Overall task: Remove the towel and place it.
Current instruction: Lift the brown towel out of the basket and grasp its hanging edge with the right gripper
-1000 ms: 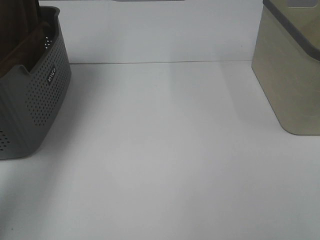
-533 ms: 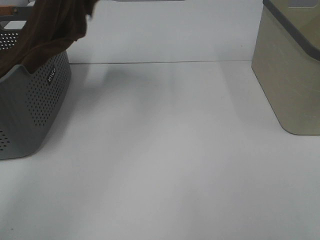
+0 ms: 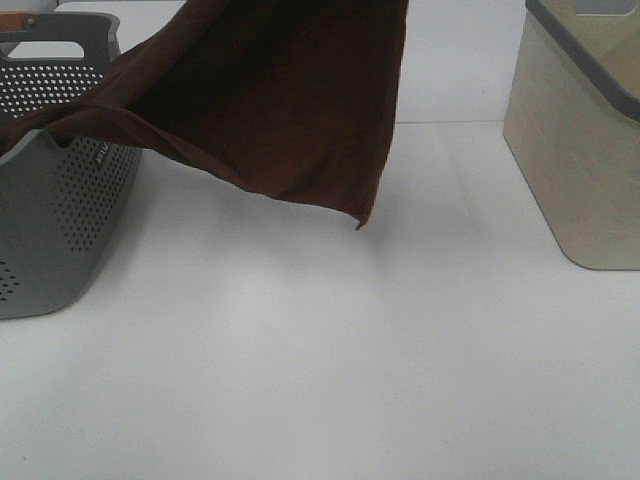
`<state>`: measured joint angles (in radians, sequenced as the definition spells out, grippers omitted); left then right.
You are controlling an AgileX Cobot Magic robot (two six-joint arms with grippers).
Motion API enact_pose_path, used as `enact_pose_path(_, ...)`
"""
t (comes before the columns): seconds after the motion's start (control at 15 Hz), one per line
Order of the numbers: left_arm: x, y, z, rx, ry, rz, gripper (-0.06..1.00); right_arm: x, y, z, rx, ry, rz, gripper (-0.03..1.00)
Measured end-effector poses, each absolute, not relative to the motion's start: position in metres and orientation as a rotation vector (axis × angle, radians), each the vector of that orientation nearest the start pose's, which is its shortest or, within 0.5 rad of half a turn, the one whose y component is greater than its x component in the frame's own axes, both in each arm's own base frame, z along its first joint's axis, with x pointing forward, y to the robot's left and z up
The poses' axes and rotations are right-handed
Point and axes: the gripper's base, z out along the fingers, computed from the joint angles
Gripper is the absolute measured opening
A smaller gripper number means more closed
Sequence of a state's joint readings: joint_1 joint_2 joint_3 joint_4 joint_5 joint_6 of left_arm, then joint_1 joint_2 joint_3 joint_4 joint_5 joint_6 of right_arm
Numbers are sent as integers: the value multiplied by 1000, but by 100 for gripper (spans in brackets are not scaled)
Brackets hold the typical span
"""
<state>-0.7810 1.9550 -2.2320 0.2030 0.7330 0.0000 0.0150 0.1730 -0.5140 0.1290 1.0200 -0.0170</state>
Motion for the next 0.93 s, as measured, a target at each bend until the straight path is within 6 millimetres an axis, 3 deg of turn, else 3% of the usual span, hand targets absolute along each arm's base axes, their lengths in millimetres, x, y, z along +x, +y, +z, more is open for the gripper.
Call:
enact_pose_path(0.27, 317, -323, 448, 819, 1765, -346, 0, 73, 26, 276, -231, 2350, 309, 54)
enact_pose_path(0.6, 316, -324, 448, 819, 1767, -353, 0, 156, 49, 260, -410, 2243, 573, 63)
enact_pose_path(0.73, 316, -324, 448, 819, 1767, -354, 0, 185, 55, 244, -481, 2187, 638, 65)
enact_pose_path(0.8, 316, -324, 448, 819, 1767, -354, 0, 210, 59, 224, -506, 2151, 677, 65)
enact_pose_path(0.93, 316, -324, 448, 818, 1768, -358, 0, 229, 59, 207, -489, 2116, 679, 65)
